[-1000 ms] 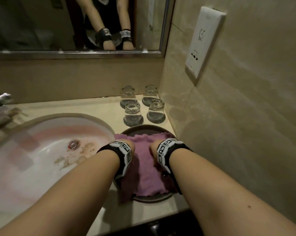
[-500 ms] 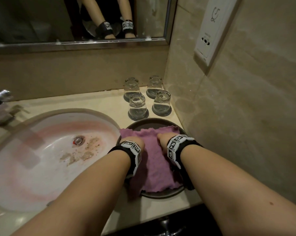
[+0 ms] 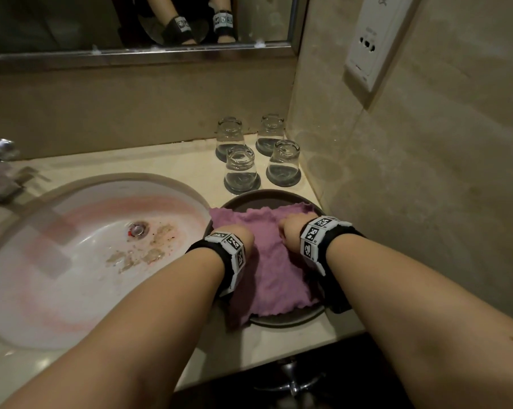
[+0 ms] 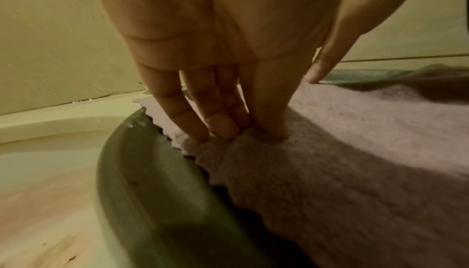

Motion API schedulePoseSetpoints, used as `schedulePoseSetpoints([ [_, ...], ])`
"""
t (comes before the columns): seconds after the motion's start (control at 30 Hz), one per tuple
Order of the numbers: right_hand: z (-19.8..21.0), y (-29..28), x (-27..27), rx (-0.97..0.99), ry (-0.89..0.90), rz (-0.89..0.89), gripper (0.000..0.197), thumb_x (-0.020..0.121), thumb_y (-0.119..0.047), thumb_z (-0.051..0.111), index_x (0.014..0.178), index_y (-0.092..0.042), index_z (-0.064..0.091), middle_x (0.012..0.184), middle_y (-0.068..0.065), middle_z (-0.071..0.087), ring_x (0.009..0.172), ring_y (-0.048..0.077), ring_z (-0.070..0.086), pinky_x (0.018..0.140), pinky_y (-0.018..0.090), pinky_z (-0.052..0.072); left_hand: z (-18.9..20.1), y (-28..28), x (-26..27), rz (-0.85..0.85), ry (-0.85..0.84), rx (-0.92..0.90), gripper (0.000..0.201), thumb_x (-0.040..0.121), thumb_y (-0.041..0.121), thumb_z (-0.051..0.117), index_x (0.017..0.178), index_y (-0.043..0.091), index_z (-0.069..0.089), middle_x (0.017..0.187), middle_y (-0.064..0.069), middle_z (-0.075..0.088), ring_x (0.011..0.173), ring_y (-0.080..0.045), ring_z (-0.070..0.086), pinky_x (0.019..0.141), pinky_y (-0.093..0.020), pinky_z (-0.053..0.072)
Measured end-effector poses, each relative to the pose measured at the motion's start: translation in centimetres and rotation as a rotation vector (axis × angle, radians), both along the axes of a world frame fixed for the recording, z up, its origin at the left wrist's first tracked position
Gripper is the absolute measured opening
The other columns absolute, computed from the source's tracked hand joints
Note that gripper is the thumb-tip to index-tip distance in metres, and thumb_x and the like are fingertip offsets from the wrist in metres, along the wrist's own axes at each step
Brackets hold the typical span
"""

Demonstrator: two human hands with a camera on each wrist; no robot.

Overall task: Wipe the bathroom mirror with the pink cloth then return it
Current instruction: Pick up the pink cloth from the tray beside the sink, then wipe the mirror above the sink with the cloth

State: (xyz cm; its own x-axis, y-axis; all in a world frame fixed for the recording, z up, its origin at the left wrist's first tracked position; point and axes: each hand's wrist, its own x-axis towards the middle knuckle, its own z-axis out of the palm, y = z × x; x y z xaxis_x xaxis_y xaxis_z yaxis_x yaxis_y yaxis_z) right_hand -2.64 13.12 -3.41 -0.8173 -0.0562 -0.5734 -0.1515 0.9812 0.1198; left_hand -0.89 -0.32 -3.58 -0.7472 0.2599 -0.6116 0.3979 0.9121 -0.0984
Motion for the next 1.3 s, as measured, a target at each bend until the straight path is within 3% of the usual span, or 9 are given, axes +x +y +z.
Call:
schedulePoseSetpoints([
  [0.1, 0.9, 0.5, 0.3, -0.172, 0.037, -0.008, 0.026, 0.086, -0.035, 0.053, 0.110, -0.024, 0.053, 0.120, 0.011, 0.062, 0.110, 0.032, 0.060, 0.095, 0.040, 0.048, 0.0, -0.1, 0.0, 0.033, 0.047, 0.113, 0.045, 0.075, 0.032, 0.074, 0.113, 0.011, 0.063, 0.115, -0.011, 0.066, 0.107, -0.029, 0.064, 0.088, -0.034, 0.052],
  [0.27, 2.3, 0.5, 0.3, -0.390, 0.036, -0.083, 0.007, 0.095, -0.024, 0.040, 0.094, -0.018, 0.043, 0.116, 0.016, 0.062, 0.108, 0.030, 0.059, 0.092, 0.034, 0.043, 0.3, 0.2, -0.1, 0.151, 0.043, 0.168, 0.057, 0.081, 0.033, 0.070, 0.130, 0.011, 0.051, 0.133, -0.011, 0.057, 0.119, -0.029, 0.057, 0.099, -0.034, 0.046],
  [0.47, 5.9, -1.1, -0.1, -0.376, -0.067, 0.054, 0.049, 0.084, -0.045, 0.063, 0.120, -0.013, 0.055, 0.114, 0.007, 0.062, 0.103, 0.023, 0.057, 0.091, 0.029, 0.044, 2.8, -1.0, -0.4, 0.238, 0.061, 0.261, 0.037, 0.093, 0.028, 0.050, 0.129, 0.021, 0.051, 0.139, -0.009, 0.052, 0.127, -0.027, 0.052, 0.104, -0.033, 0.043],
  [0.57, 8.9, -1.5, -0.9, -0.254, -0.086, 0.174, 0.044, 0.083, -0.034, 0.067, 0.121, -0.012, 0.058, 0.121, 0.010, 0.064, 0.111, 0.027, 0.059, 0.088, 0.030, 0.046, 6.8, -2.8, -1.0, 0.350, 0.106, 0.376, 0.028, 0.095, 0.022, 0.047, 0.121, 0.014, 0.054, 0.126, -0.013, 0.061, 0.115, -0.027, 0.059, 0.091, -0.028, 0.044],
  [0.7, 14.4, -2.4, -2.3, -0.291, 0.113, 0.162, 0.029, 0.089, -0.035, 0.058, 0.107, -0.013, 0.064, 0.104, 0.012, 0.064, 0.090, 0.024, 0.057, 0.073, 0.026, 0.038, 13.4, -5.2, -2.2, 0.417, 0.281, 0.455, 0.027, 0.095, 0.023, 0.047, 0.120, 0.018, 0.052, 0.120, -0.013, 0.064, 0.106, -0.028, 0.064, 0.075, -0.025, 0.042],
  [0.83, 20.9, -3.6, -3.8, -0.234, 0.330, 0.146, 0.034, 0.090, -0.041, 0.053, 0.109, -0.015, 0.064, 0.112, 0.012, 0.065, 0.104, 0.028, 0.061, 0.084, 0.031, 0.048, 20.2, -7.5, -3.4, 0.397, 0.461, 0.467, 0.031, 0.094, 0.027, 0.050, 0.125, 0.022, 0.057, 0.127, -0.006, 0.063, 0.116, -0.024, 0.059, 0.092, -0.027, 0.046],
  [0.97, 26.1, -4.5, -5.6, -0.192, 0.509, 0.011, 0.052, 0.086, -0.053, 0.051, 0.115, -0.012, 0.063, 0.116, 0.010, 0.066, 0.107, 0.028, 0.062, 0.085, 0.032, 0.049, 26.6, -9.2, -4.4, 0.320, 0.607, 0.465, 0.029, 0.095, 0.027, 0.050, 0.120, 0.020, 0.060, 0.123, -0.006, 0.064, 0.115, -0.023, 0.059, 0.091, -0.026, 0.046],
  [1.1, 30.8, -5.4, -7.4, -0.443, 0.592, -0.201, 0.049, 0.088, -0.047, 0.052, 0.110, -0.005, 0.065, 0.108, 0.015, 0.067, 0.106, 0.030, 0.063, 0.079, 0.030, 0.047, 31.9, -10.4, -5.3, 0.258, 0.722, 0.540, 0.027, 0.094, 0.026, 0.051, 0.118, 0.018, 0.062, 0.120, -0.007, 0.066, 0.113, -0.024, 0.060, 0.089, -0.026, 0.045],
  [1.3, 36.1, -7.3, -10.3, -0.999, 0.933, -0.496, 0.032, 0.081, -0.026, 0.059, 0.109, -0.013, 0.066, 0.120, 0.015, 0.061, 0.105, 0.030, 0.061, 0.091, 0.029, 0.048, 37.9, -11.4, -7.7, 0.287, 0.955, 0.818, 0.029, 0.091, 0.014, 0.053, 0.118, 0.007, 0.046, 0.103, -0.015, 0.063, 0.100, -0.032, 0.062, 0.079, -0.029, 0.044],
])
